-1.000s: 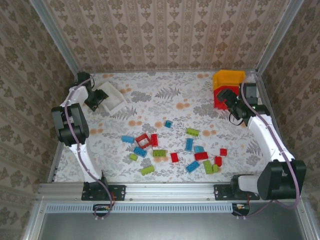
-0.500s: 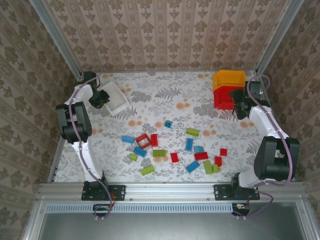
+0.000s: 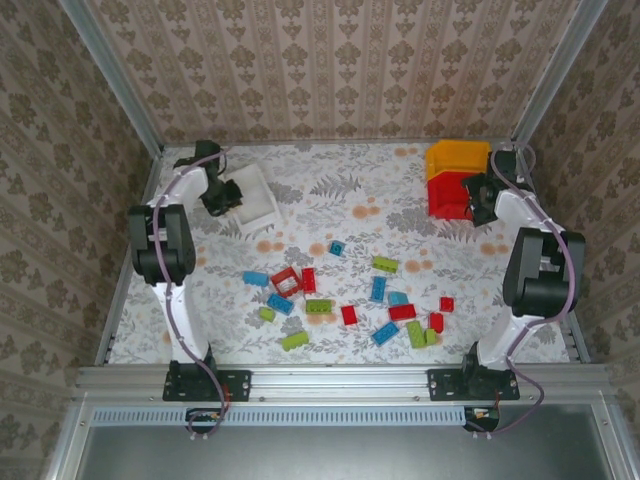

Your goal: Sort the legos into containers by color

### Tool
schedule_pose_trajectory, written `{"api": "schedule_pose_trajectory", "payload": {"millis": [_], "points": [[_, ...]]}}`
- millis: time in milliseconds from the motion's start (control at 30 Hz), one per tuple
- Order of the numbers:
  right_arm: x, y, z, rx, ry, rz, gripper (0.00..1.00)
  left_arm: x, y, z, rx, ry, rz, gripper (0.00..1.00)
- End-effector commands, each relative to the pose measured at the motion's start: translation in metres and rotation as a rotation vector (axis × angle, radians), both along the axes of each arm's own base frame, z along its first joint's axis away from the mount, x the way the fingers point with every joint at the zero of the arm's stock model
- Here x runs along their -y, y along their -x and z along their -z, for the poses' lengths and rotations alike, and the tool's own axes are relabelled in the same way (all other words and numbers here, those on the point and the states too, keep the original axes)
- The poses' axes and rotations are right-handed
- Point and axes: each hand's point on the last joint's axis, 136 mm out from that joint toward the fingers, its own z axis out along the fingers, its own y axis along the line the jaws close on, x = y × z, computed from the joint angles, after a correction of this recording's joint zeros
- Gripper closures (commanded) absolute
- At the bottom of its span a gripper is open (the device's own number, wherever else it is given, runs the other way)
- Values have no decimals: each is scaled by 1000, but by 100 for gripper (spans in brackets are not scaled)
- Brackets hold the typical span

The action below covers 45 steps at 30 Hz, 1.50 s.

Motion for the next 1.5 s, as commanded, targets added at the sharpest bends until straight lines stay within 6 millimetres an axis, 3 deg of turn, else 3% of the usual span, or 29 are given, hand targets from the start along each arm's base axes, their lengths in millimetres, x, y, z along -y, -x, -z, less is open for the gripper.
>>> {"api": "schedule_pose_trajectory", "payload": {"millis": [0, 100, 300, 467, 667, 900, 1033, 1133, 1300, 1467], "points": [[5, -2, 13, -63, -20, 15, 27, 19, 1, -21, 29, -4, 61, 97], [5, 1, 29, -122, -55, 17, 30, 32, 4, -21, 24, 1, 74, 98], [8, -7, 39, -135, -37, -7, 37, 51, 8, -22, 24, -1, 111, 98], [5, -8, 49, -190, -29, -71, 58, 60, 11, -18, 13, 0, 121, 98], [1, 4, 38, -251, 55, -179, 91, 75, 9, -17, 15, -24, 155, 98], [-5, 20, 9, -252, 206, -370, 96, 110, 13, -11, 5, -35, 231, 100], [-32, 11, -1, -200, 246, -582, 97, 110, 21, -8, -13, -84, 251, 100], [-66, 6, -4, -177, 284, -770, 98, 103, 26, -8, -20, -120, 272, 100], [-122, 4, 6, -168, 282, -1012, 98, 93, 33, -6, -33, -146, 305, 100], [-160, -5, 13, -130, 245, -1119, 98, 98, 35, -2, -43, -121, 352, 100]]}}
